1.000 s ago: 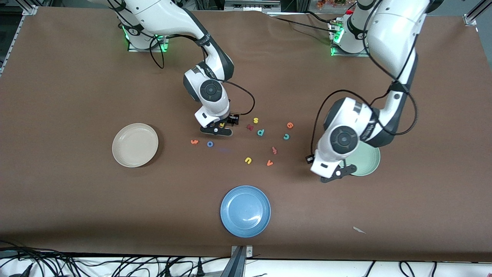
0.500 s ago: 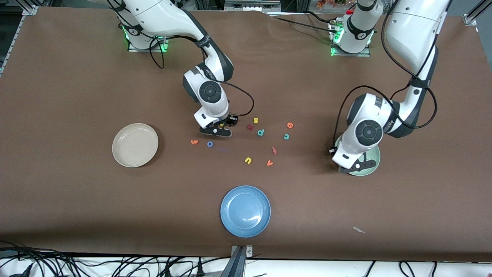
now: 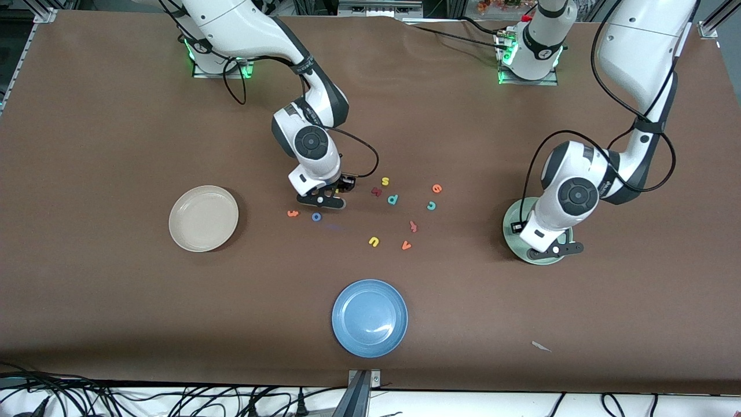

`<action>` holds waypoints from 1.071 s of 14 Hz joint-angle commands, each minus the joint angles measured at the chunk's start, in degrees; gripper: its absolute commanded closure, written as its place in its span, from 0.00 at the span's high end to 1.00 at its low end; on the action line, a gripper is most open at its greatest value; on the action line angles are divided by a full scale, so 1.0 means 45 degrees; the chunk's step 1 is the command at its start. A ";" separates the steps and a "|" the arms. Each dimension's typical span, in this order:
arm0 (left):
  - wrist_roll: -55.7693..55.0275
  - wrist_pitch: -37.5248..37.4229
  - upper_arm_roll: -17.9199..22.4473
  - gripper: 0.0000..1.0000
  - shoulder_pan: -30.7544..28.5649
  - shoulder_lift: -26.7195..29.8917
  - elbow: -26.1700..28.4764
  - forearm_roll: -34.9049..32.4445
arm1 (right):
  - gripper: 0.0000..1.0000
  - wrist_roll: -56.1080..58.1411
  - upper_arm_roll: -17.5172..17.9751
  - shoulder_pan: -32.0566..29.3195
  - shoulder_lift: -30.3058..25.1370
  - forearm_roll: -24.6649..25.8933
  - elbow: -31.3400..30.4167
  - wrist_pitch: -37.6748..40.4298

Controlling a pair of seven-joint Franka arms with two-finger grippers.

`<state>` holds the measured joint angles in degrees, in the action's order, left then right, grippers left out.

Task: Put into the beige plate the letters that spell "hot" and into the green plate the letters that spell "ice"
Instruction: 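Lower the red l onto the green plate and open the left gripper, then carry the yellow h to the beige plate while the left gripper grasps teal c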

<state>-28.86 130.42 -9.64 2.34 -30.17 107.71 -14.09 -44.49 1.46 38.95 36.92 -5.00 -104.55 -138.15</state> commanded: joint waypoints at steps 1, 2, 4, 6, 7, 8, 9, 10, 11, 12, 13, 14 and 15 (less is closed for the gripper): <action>-0.0808 -0.1303 -0.0900 1.00 0.0144 0.0397 -0.0611 -0.0171 | 0.47 0.0276 0.0124 -0.0022 0.0076 -0.0413 0.0089 -0.0043; -0.1315 -0.1423 -0.1582 1.00 0.0202 0.0377 -0.0886 -0.0171 | 0.44 0.0276 0.0144 -0.0041 0.0076 -0.0394 0.0089 -0.0043; -0.1984 -0.1405 -0.2114 1.00 0.0416 0.0280 -0.1122 -0.0190 | 0.40 0.0296 0.0144 -0.0080 0.0076 -0.0394 0.0108 -0.0043; -0.1692 -0.1366 -0.2583 1.00 0.0942 -0.0031 -0.1142 -0.0210 | 0.35 0.0276 0.0144 -0.0139 0.0076 -0.0413 0.0128 -0.0062; -0.1633 -0.1366 -0.2662 1.00 0.1390 -0.0110 -0.1142 -0.0229 | 0.31 0.0276 0.0144 -0.0139 0.0076 -0.0413 0.0128 -0.0062; -0.1439 -0.1347 -0.2663 1.00 0.1781 -0.0246 -0.1142 -0.0249 | 0.27 0.0238 0.0144 -0.0139 0.0076 -0.0413 0.0128 -0.0081; -0.1051 -0.1308 -0.2663 1.00 0.1959 -0.0441 -0.1142 -0.0326 | 0.27 0.0179 0.0144 -0.0139 0.0076 -0.0413 0.0128 -0.0082; -0.0486 -0.1230 -0.2682 1.00 0.2116 -0.0733 -0.1142 -0.0250 | 0.26 0.0121 0.0144 -0.0139 0.0095 -0.0413 0.0128 -0.0082; -0.0152 -0.0997 -0.2760 1.00 0.2310 -0.0987 -0.1142 -0.0230 | 0.24 0.0101 0.0144 -0.0139 0.0096 -0.0413 0.0128 -0.0062; -0.0206 -0.0589 -0.2780 0.98 0.2776 -0.1087 -0.1084 -0.0345 | 0.21 0.0101 0.0144 -0.0120 0.0076 -0.0413 0.0166 -0.0004; -0.0071 -0.0333 -0.2780 0.92 0.2820 -0.1262 -0.1045 -0.0366 | 0.21 0.0217 0.0125 -0.0139 -0.0040 -0.0432 0.0225 0.0074; 0.0027 0.0017 -0.2780 0.83 0.2820 -0.1476 -0.1045 -0.0366 | 0.21 0.0257 0.0105 -0.0217 -0.0138 -0.0491 0.0264 0.0287; 0.0028 0.0465 -0.2780 0.70 0.2820 -0.1672 -0.1045 -0.0366 | 0.21 0.0257 0.0066 -0.0314 -0.0332 -0.0511 0.0458 0.0754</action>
<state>-30.47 129.79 -22.01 15.37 -36.06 103.50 -14.09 -44.46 1.58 38.58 36.78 -5.92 -103.90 -137.81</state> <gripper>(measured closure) 0.132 0.736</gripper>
